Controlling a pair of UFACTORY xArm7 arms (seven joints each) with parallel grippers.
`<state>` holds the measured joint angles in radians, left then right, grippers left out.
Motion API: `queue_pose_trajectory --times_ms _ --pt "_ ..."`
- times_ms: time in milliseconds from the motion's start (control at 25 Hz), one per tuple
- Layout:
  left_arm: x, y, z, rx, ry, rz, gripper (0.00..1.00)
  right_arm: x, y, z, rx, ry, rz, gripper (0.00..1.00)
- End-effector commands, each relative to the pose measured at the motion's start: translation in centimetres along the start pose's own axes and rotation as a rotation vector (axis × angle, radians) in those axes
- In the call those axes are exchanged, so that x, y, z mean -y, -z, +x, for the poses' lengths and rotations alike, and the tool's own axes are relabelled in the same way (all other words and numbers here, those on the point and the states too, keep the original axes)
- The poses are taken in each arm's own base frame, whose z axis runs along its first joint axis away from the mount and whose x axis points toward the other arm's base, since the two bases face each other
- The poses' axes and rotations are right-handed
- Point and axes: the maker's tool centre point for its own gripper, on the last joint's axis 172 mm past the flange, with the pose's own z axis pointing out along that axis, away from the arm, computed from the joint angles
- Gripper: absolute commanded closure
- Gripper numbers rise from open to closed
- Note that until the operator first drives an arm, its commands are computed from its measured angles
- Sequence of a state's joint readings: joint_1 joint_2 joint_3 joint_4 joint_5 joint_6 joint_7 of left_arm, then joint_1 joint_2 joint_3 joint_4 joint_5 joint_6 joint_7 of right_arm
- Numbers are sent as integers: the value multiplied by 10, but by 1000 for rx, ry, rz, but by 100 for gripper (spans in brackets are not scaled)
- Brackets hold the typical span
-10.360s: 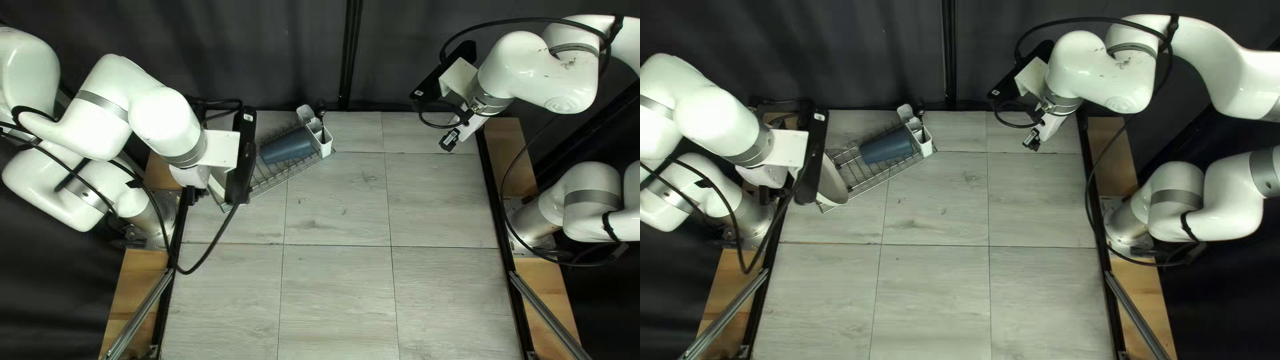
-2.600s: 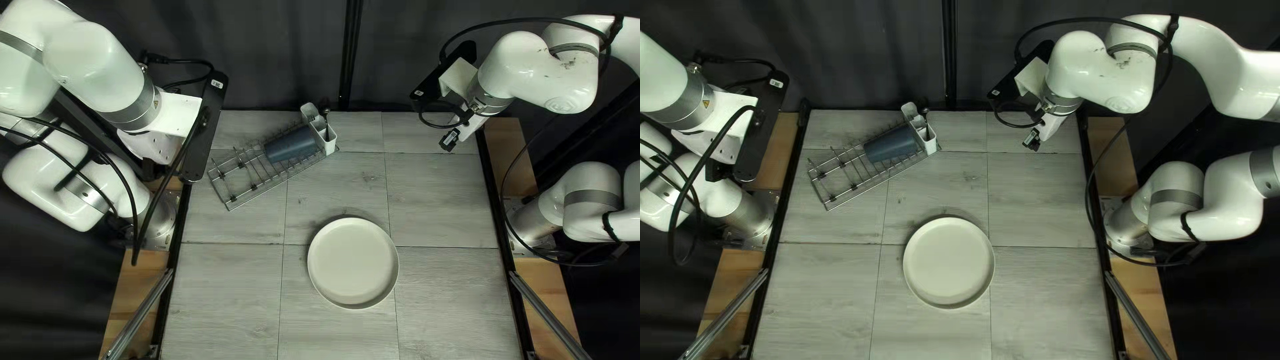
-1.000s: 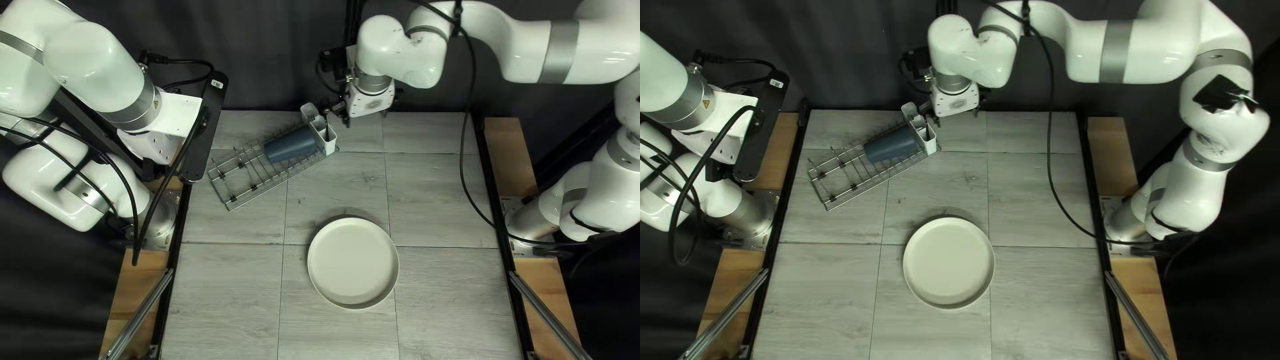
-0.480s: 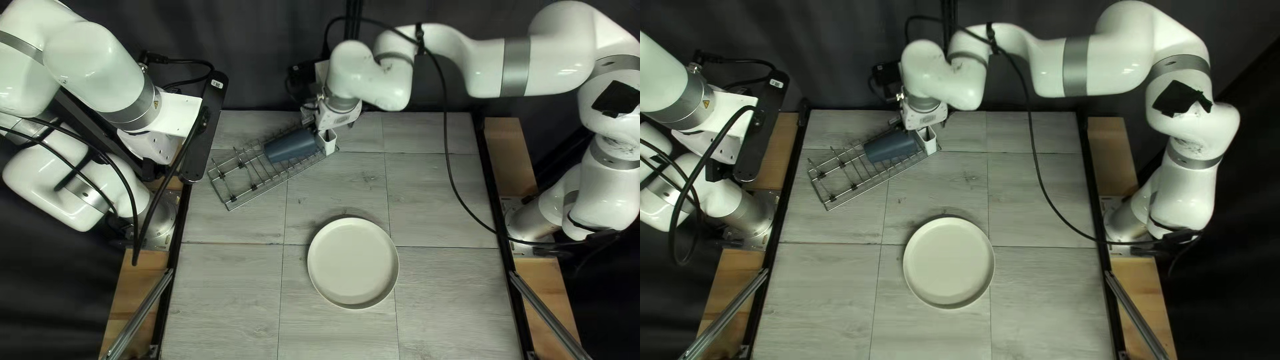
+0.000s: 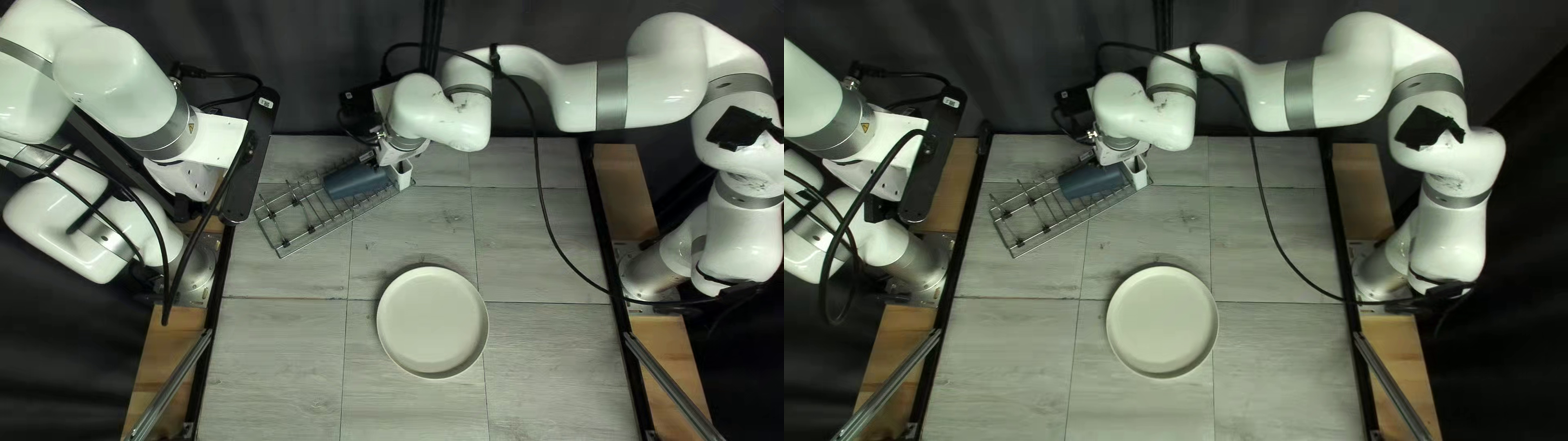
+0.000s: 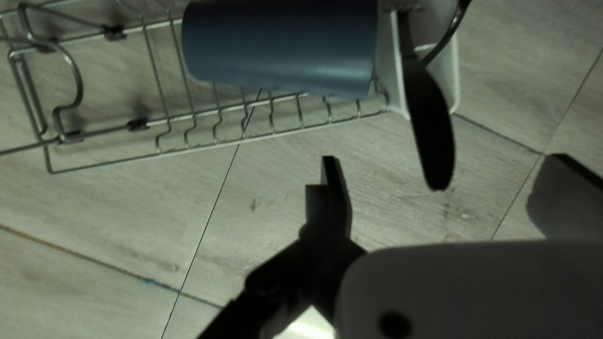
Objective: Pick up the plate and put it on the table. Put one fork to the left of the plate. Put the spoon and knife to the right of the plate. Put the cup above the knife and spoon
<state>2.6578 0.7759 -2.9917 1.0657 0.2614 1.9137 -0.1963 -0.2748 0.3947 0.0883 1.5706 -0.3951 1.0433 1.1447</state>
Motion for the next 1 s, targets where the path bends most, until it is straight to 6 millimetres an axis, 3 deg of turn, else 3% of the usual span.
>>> queue_pose_trajectory --times_ms 40,720,840,1000 --pt "0 0 0 0 0 0 0 -1 0 0 -11 4 -3 0" --pt "0 0 0 0 0 0 0 -2 1 -4 8 -1 -3 0" --pt "0 0 0 0 0 0 0 -25 7 10 -1 36 -4 0" --pt "0 0 0 0 0 0 0 -7 8 9 -15 79 -4 0"
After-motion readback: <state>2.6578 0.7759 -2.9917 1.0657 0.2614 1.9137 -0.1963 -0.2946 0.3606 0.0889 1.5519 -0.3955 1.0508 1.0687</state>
